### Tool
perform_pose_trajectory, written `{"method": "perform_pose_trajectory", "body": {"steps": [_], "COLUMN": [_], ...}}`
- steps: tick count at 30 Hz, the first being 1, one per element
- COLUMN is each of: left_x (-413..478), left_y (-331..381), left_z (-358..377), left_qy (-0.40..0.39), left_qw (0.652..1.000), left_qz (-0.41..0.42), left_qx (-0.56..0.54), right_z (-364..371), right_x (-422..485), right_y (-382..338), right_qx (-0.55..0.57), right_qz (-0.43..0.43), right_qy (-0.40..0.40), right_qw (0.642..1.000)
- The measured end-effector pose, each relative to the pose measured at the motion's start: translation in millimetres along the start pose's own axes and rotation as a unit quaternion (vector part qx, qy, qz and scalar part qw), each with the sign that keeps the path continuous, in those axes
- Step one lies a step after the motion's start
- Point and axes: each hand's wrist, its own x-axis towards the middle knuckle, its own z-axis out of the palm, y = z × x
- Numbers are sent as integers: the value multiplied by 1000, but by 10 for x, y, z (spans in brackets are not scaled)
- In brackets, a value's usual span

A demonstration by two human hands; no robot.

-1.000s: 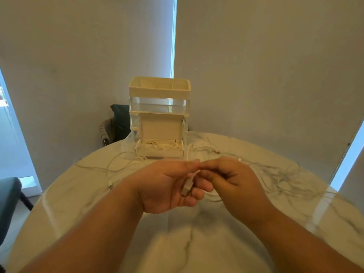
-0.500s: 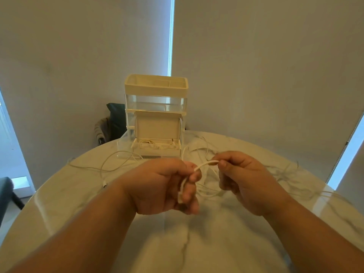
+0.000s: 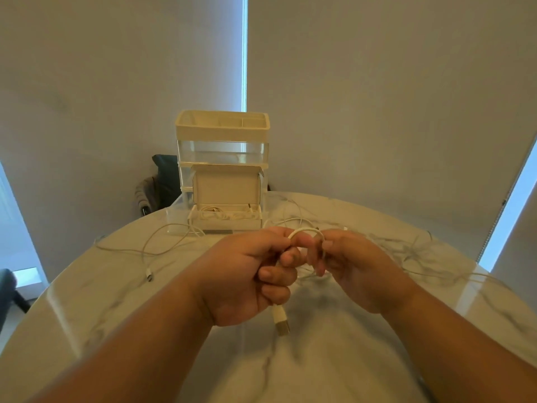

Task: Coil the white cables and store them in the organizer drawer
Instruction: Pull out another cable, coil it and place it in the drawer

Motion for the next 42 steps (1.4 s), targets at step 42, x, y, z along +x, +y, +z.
{"method": "perform_pose_trajectory", "body": {"steps": [42], "left_x": [-33], "left_y": [-120], "left_z": [47], "left_qy": [-23], "left_qw": [997], "left_qz": [-42], "left_qx": [56], "right_z": [89], "right_x": [-8], "right_y": [-121], "right_qx": [-119], "right_qz": [-94], "right_qy": [246], "right_qw": [957]}}
